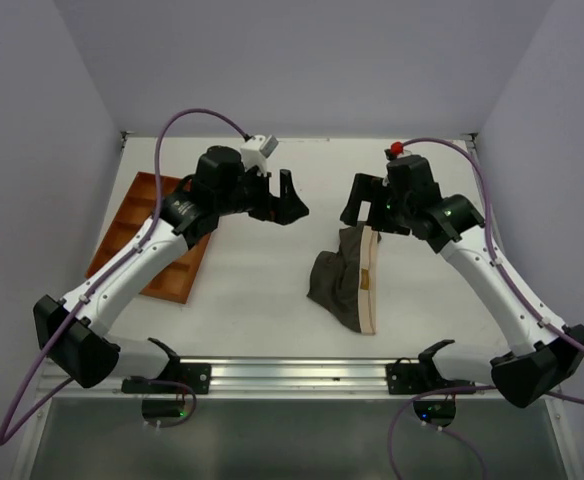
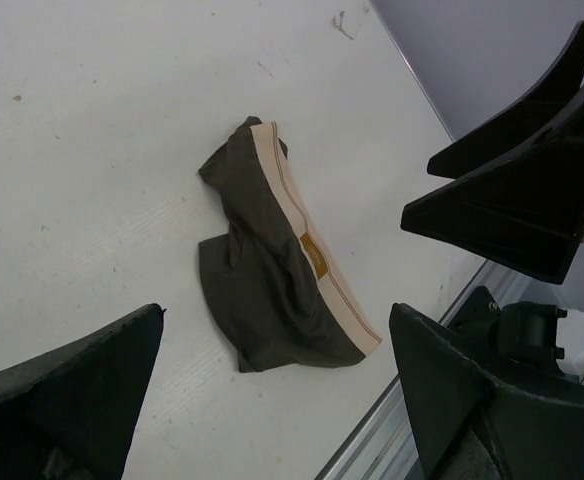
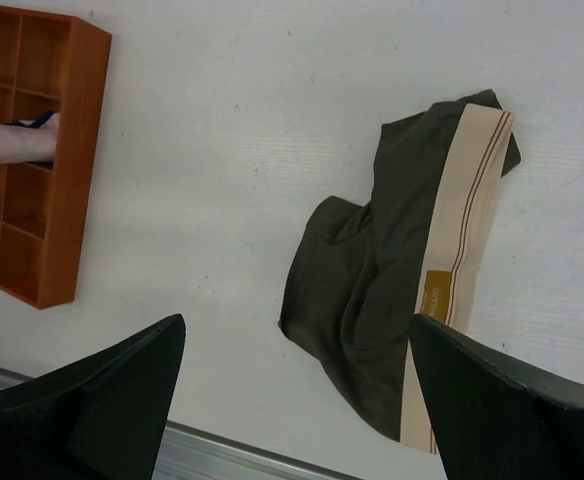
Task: Roll the underwear
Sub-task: Flatten the underwear
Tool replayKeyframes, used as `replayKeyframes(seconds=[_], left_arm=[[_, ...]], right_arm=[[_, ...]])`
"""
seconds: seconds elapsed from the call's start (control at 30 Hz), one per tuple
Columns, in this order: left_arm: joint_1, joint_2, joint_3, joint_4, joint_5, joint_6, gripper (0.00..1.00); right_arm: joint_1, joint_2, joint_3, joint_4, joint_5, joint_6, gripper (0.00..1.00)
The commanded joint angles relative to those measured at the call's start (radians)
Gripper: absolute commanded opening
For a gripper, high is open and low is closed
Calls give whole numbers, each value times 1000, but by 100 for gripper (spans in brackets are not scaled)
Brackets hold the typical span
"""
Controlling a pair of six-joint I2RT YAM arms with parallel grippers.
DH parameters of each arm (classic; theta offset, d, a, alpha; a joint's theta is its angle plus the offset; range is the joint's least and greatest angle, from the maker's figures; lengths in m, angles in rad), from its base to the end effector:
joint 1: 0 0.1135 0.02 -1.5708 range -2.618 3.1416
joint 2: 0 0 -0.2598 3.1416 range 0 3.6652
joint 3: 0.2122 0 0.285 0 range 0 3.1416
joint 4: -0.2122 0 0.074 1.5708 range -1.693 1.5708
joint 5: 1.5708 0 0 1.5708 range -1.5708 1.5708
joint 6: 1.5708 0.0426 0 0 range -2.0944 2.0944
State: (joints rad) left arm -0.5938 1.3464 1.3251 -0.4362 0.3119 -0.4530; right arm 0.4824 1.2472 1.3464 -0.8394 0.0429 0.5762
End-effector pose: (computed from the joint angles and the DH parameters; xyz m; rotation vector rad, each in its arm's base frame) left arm 0.2784 -0.2037 0.3703 0.3587 2.1156 -0.9551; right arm 0.2620 0.1351 0.3685 0.1330 2.3567 0.4818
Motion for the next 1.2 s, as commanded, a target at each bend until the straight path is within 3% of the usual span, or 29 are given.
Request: replayKeyframes(seconds=[0.0,0.3,0.4,0.53,0.63,0.73,1.0,1.17], left_arm=[[5,26,23,-4,50,-9,98],[-23,11,-187,89,14,-88,93],[-61,29,-266,143,-17,-139,90],[-136,86,-293,201,-57,-174,90],[-156,146,-316,234,-54,-210,85],[-167,180,-360,251,-66,-222,83],[-178,241,-437,292,-59,-228,80],[-181,278,-446,309,-62,-222,77]], right_arm=[[1,-41,20,28,-8,-9,99],[-17,-3,8,42,63,-82,98],[-137,101,0,43,-13,-105,97],[-238,211,-15,98,-28,-131,91],[-274,320,-27,131,-38,-150,80],[-327,391,-27,177,-142,-138,68],[-387,561,37,249,-258,-174,61],[-387,623,60,269,-245,-179,59]])
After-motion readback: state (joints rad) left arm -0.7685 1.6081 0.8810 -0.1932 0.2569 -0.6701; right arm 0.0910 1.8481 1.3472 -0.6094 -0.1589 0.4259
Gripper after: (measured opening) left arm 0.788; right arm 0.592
